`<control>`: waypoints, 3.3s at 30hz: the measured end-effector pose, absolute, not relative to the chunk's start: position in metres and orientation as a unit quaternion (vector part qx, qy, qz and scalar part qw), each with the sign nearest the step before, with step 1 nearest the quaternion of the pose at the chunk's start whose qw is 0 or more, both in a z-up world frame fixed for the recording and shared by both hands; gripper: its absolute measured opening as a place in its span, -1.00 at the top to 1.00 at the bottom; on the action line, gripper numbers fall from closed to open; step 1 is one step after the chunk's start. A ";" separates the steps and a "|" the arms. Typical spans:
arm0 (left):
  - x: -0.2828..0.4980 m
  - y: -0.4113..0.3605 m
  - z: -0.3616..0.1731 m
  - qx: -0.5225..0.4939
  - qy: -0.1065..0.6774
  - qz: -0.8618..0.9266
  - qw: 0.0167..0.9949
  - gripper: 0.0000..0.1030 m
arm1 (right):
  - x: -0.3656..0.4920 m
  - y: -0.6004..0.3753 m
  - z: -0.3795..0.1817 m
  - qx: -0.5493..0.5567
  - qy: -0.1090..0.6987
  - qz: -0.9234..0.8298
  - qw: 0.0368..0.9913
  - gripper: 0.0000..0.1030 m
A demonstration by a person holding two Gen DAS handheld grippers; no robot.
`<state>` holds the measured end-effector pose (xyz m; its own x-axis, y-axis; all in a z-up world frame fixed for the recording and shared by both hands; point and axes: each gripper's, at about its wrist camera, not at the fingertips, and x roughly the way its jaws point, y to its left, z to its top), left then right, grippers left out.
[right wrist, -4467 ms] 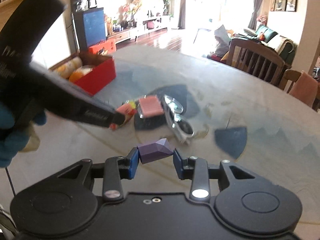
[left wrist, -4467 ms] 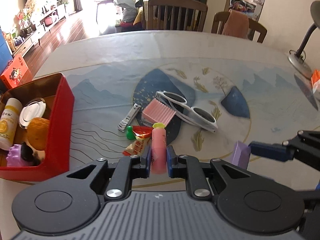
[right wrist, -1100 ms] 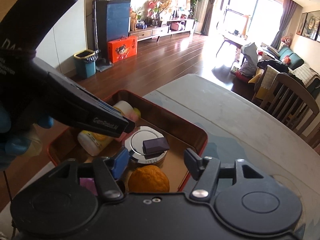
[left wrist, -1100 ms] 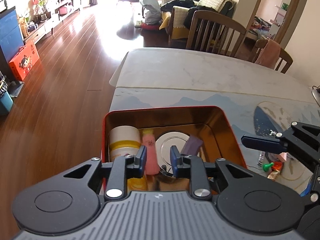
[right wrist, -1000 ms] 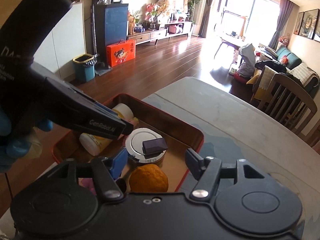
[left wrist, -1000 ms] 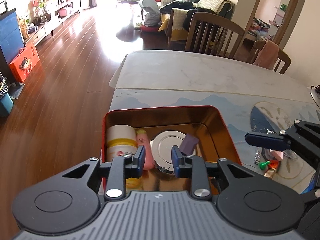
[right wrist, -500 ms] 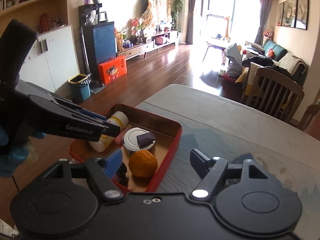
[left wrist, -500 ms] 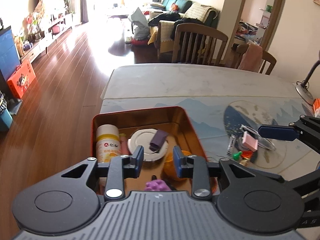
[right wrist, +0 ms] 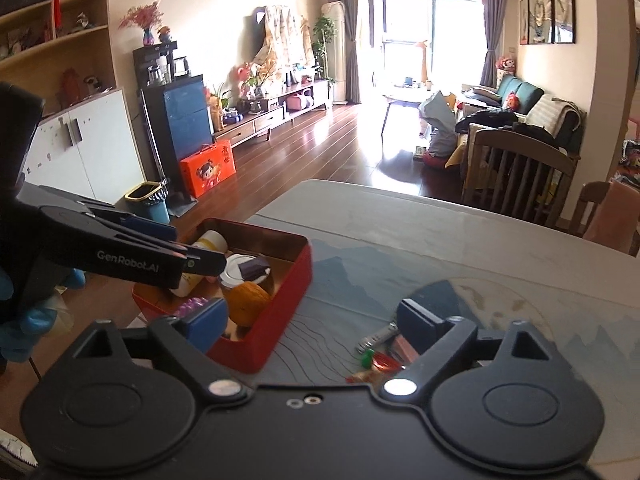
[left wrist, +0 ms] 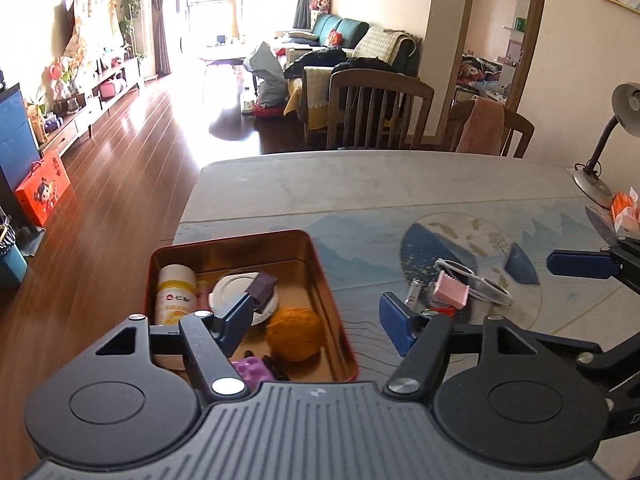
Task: Organize rigid objects
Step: 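Lift both open tools out of the red tin toward the remaining items, then grasp the white sunglasses with the right tool while the left tool grasps the candy packet, then carry the sunglasses with the right tool while the left tool carries the candy packet to the red tin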
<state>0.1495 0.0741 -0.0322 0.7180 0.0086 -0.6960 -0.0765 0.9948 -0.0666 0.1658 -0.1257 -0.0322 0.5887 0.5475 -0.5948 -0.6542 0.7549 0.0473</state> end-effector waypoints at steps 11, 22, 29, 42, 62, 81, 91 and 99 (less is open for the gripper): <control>0.154 0.023 -0.037 -0.046 0.373 0.019 0.927 -0.47 | 0.174 -0.178 -0.041 -0.076 0.306 0.330 0.890 -0.99; 0.171 -0.021 -0.058 -0.058 0.377 0.027 0.924 -0.62 | 0.204 -0.223 -0.067 -0.084 0.333 0.321 0.883 -0.99; 0.186 -0.046 -0.087 -0.058 0.394 0.028 0.917 -0.62 | 0.241 -0.238 -0.093 -0.101 0.355 0.304 0.878 -0.99; 0.215 -0.073 -0.137 -0.049 0.438 0.045 0.897 -0.62 | 0.288 -0.230 -0.133 -0.133 0.388 0.329 0.851 -0.90; 0.242 -0.076 -0.171 -0.045 0.454 0.094 0.885 -0.62 | 0.314 -0.209 -0.161 -0.161 0.396 0.359 0.830 -0.37; 0.253 -0.091 -0.172 -0.033 0.458 0.082 0.885 0.32 | 0.307 -0.207 -0.159 -0.158 0.372 0.370 0.836 0.38; 0.249 -0.096 -0.168 -0.029 0.467 0.074 0.881 0.58 | 0.293 -0.223 -0.155 -0.136 0.383 0.360 0.840 0.48; 0.236 -0.089 -0.160 -0.047 0.472 0.076 0.877 0.59 | 0.278 -0.247 -0.143 -0.090 0.394 0.352 0.844 0.50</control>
<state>0.2359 -0.0892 -0.1599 0.5436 0.0901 -0.8345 -0.1783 0.9839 -0.0099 0.2777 -0.2474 -0.1429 0.4407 0.5234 -0.7292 -0.6655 0.7357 0.1259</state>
